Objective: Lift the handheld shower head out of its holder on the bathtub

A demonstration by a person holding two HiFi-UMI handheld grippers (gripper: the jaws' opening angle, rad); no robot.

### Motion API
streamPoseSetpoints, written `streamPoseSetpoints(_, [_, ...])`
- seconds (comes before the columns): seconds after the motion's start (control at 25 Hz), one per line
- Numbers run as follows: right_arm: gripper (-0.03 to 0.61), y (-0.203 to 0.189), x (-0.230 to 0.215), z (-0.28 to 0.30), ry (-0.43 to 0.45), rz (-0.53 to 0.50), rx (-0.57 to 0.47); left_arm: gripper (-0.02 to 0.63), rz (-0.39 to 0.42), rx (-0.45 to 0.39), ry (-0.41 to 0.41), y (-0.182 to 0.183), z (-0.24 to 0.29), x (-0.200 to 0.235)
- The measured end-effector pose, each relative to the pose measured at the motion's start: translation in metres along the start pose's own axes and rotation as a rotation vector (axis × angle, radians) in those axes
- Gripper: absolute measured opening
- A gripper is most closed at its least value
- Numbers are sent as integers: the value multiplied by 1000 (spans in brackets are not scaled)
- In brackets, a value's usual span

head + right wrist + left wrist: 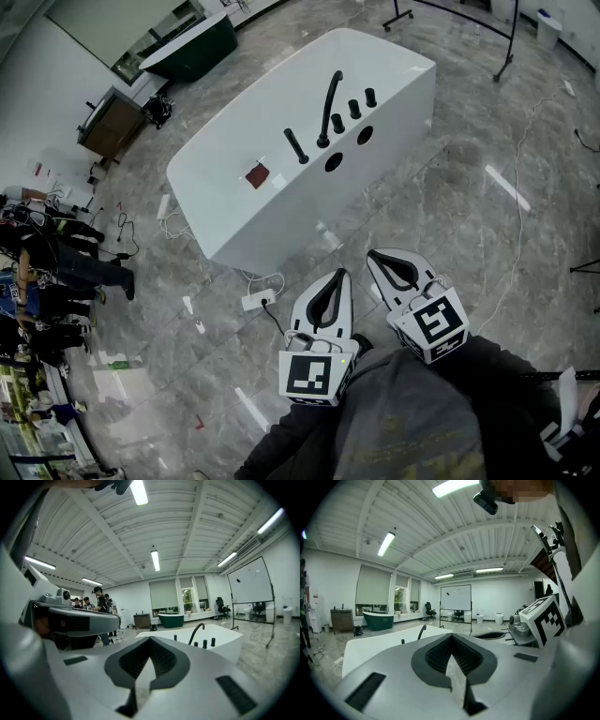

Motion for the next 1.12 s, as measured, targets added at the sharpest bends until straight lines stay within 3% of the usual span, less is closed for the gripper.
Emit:
streamPoseSetpoints(0.72, [5,-3,-22,2,27,62,-21,2,1,35,15,-1,17,-9])
streamPoseSetpoints(1.12, [6,-15,-58,-11,41,90,-14,2,26,75,26,-5,38,-45])
Point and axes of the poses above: the fingertips, and each gripper's own axes: z forward along the fingers, x to its left, y out of its top, the point moved 8 cm from there along -z, backward along the fingers, and after that the axes turned 1 degree about x, right-handed, at the moved point
